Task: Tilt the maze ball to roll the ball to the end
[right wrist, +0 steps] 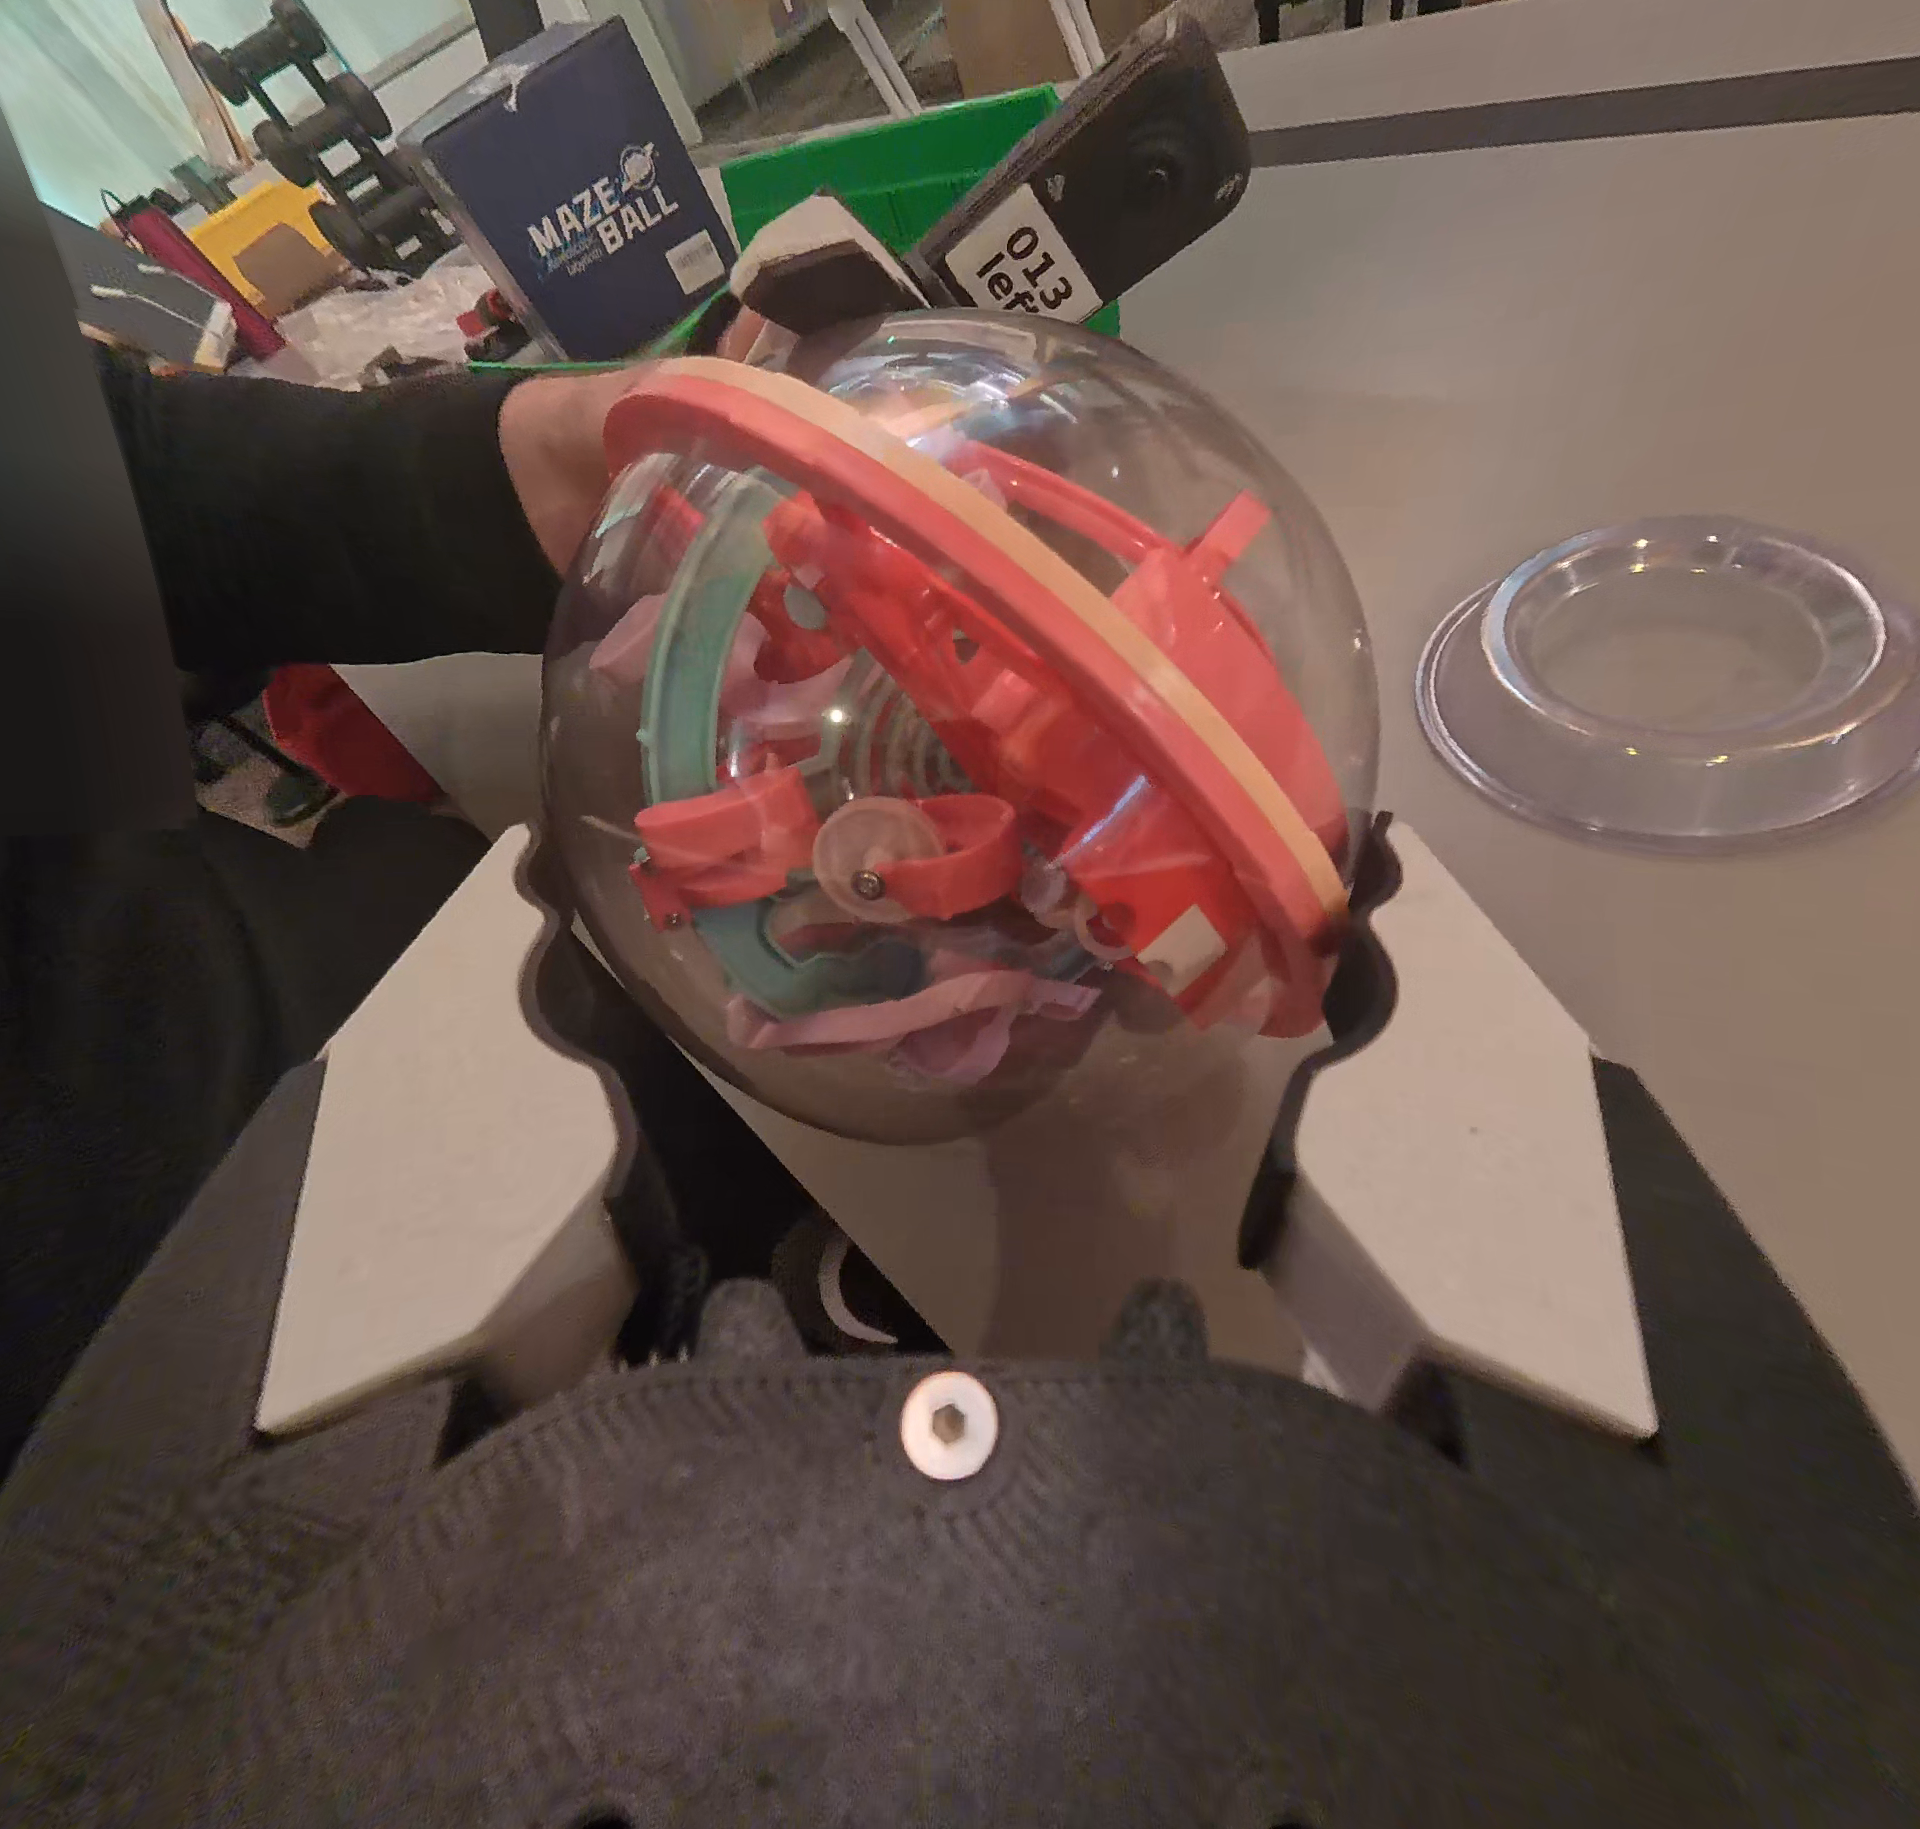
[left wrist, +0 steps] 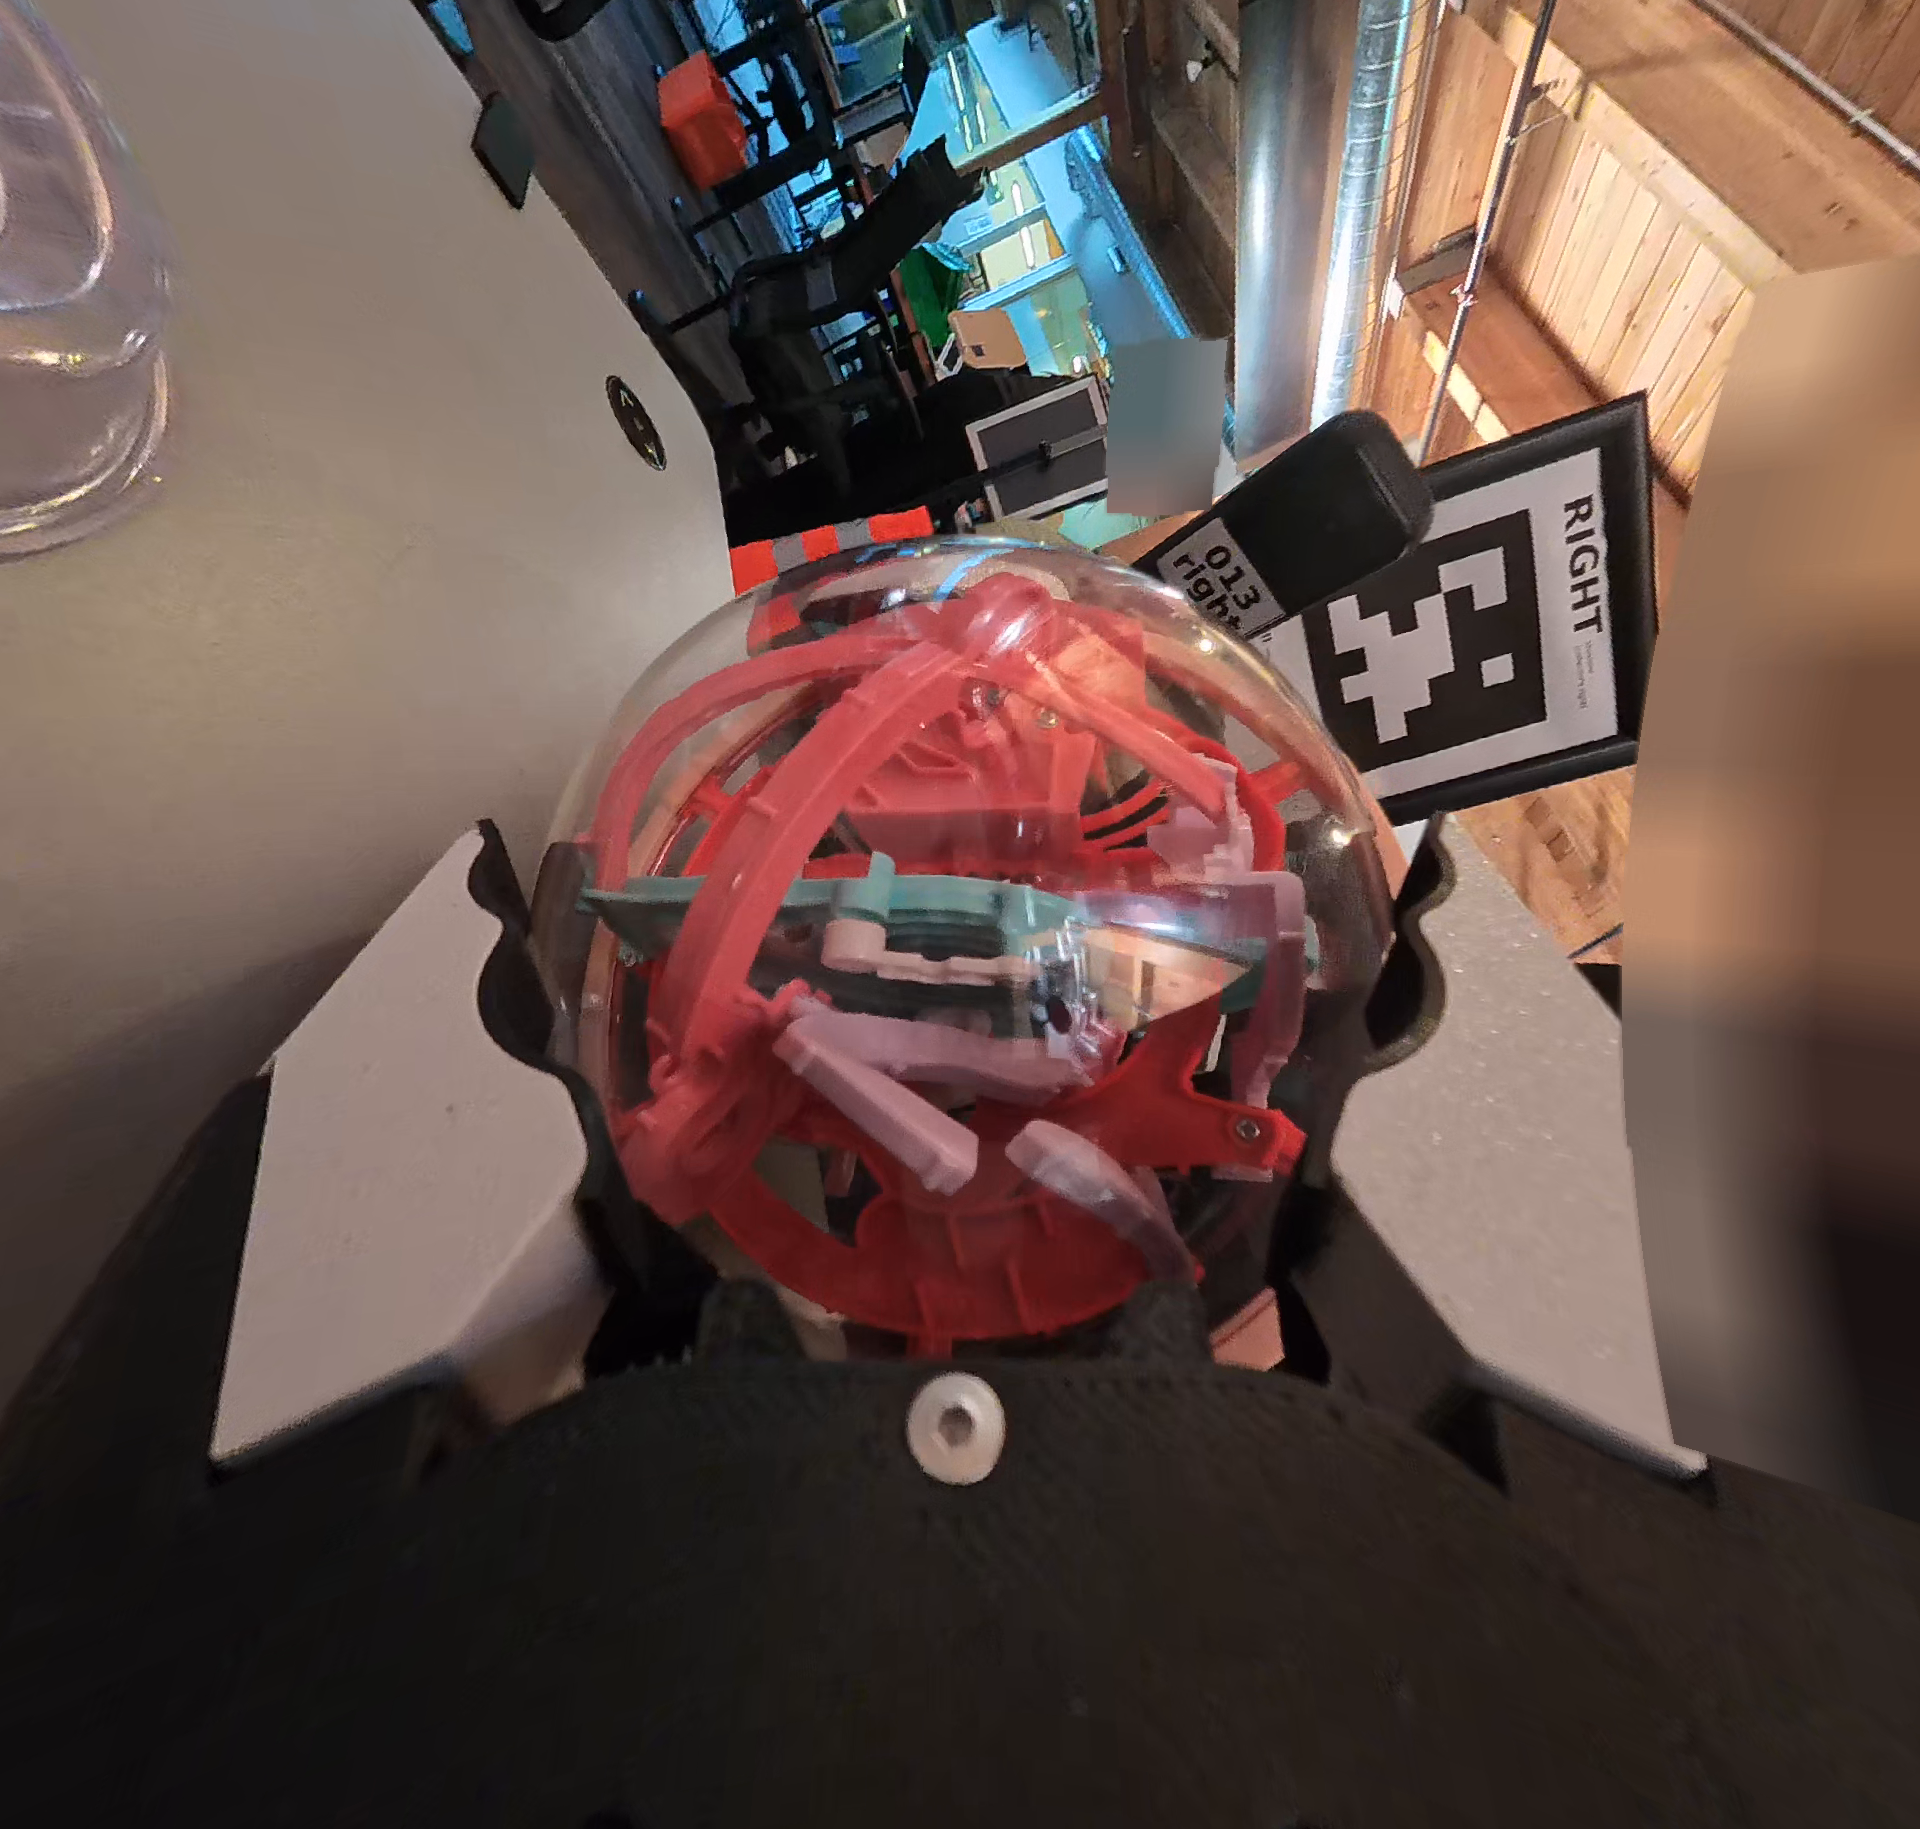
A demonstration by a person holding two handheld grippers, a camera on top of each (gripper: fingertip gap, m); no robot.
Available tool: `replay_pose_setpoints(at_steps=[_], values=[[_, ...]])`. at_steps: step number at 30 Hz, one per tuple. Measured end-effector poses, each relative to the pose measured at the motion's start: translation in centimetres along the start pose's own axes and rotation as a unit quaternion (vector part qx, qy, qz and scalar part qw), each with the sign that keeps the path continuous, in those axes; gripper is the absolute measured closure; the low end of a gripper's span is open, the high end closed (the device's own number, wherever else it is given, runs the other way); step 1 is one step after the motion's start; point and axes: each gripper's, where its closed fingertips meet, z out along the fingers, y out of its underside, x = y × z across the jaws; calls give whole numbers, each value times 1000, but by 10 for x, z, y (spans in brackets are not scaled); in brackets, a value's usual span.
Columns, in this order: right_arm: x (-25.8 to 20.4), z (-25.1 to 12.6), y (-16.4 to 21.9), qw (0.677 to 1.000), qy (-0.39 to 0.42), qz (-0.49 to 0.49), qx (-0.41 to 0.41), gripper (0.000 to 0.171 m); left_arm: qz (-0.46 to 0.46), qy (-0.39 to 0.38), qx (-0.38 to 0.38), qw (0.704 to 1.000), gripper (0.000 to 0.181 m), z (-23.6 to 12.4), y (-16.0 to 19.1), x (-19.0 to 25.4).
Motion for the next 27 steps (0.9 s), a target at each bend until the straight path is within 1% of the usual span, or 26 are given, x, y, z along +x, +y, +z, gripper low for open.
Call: replay_pose_setpoints(at_steps=[1, 10, 27], values=[[0, -1, 1, 1000, 0, 3, 5, 28, 1, -5, -5, 1000, 26, 1, 0, 0], [1, -4, 5, 999, 10, 8, 50, 27, 27, -42, -42, 998, 26, 9, -1, 0], [5, -4, 4, 994, 17, 44, 103, 27, 12, -71, -89, 993, 26, 14, -3, -4]])
